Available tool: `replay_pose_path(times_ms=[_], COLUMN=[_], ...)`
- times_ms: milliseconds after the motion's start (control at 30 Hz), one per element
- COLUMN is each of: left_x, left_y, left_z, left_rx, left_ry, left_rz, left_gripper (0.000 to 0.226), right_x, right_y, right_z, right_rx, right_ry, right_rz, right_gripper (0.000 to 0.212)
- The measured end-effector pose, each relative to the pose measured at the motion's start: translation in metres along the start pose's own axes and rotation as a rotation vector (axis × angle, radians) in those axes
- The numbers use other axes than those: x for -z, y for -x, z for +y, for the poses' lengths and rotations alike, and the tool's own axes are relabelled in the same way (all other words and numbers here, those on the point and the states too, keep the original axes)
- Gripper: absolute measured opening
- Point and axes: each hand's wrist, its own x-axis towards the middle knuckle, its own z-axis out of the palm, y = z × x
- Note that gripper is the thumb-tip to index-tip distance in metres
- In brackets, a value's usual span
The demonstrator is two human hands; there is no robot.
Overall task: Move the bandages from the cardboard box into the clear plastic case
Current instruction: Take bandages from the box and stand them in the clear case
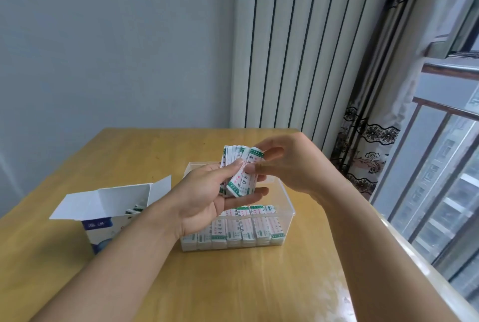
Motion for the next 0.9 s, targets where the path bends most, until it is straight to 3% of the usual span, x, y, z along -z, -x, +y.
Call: replay_pose_path(times_ms=[133, 300, 533, 733, 900], left_x=[0.001, 0.006, 0.011, 0.014, 0.012], left_y=[-0.002, -0.003, -0.006, -0.005, -0.006], left_z=[0.000, 0.001, 0.000, 0.002, -0.002], left_rx=[-0.015, -0.033, -0.036, -0.008, -0.042], left_ry=[0.057, -0.003, -0.007, 0.147, -0.027], left_rz=[0.041, 0.071, 0.048, 0.010, 0.071], left_gripper=[0.026, 0.021, 0.022, 0.032, 0.025], right_x=[-0.002, -0.007, -0.011, -0.016, -0.013], right_y=[-0.002, -0.007, -0.010, -0.014, -0.011], right_z=[0.000, -0.002, -0.002, 0.001, -0.001], right_rx=[0.023, -0.002, -0.026, -0.035, -0.048], right_ry=[-0.015, -0.017, -0.231, -0.083, -0.064], right_rz=[0.046, 0.089, 0.086, 0.053, -0.030], right_gripper=[0.017, 0.032, 0.031, 0.044, 0.053])
